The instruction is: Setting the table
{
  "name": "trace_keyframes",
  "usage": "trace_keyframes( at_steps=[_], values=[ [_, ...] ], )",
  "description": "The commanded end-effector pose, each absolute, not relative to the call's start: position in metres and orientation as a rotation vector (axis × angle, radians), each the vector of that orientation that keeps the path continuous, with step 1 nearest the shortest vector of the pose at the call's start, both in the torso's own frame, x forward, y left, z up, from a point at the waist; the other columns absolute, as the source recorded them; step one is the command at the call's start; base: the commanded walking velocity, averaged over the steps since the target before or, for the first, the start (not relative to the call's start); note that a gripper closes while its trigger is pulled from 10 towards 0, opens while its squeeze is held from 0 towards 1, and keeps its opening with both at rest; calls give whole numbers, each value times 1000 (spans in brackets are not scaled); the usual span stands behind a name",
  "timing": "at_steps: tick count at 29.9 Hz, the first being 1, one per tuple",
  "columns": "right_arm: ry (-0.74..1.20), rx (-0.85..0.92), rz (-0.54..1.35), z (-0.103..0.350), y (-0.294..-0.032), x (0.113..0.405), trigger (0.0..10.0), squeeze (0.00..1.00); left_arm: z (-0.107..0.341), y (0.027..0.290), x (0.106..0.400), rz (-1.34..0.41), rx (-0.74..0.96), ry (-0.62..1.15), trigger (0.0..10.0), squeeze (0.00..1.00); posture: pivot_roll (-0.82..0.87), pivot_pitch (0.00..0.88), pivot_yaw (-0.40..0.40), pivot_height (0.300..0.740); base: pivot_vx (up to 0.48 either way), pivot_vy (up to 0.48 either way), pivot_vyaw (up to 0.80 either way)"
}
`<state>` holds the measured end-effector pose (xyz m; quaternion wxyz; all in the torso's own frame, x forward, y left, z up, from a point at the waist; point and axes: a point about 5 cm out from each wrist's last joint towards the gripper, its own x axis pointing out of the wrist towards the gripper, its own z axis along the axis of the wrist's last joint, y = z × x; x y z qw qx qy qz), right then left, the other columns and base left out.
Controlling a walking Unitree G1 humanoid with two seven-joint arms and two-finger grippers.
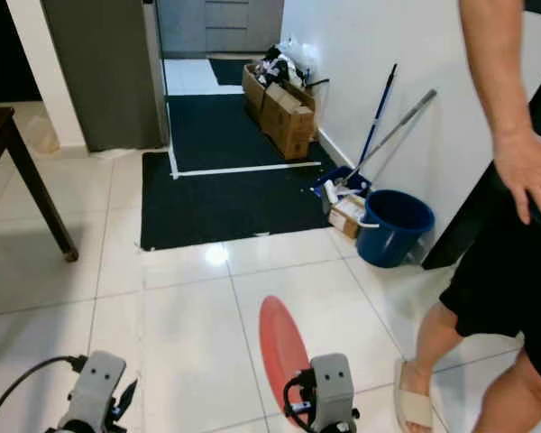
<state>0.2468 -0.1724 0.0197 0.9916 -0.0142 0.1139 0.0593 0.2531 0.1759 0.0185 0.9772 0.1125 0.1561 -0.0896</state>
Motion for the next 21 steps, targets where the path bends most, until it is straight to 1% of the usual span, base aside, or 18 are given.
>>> trace_keyframes(
  at_steps=[1, 21],
  values=[
    [248, -34, 103, 16, -178, 243, 10000, 0, 12, 172, 248, -188, 217, 341, 10000, 0, -8, 98, 48, 740, 368, 0, 0],
    [250, -35, 103, 15, -177, 243, 10000, 0, 11, 173, 249, -189, 219, 344, 10000, 0, -12, 95, 57, 740, 366, 0, 0]
  ],
)
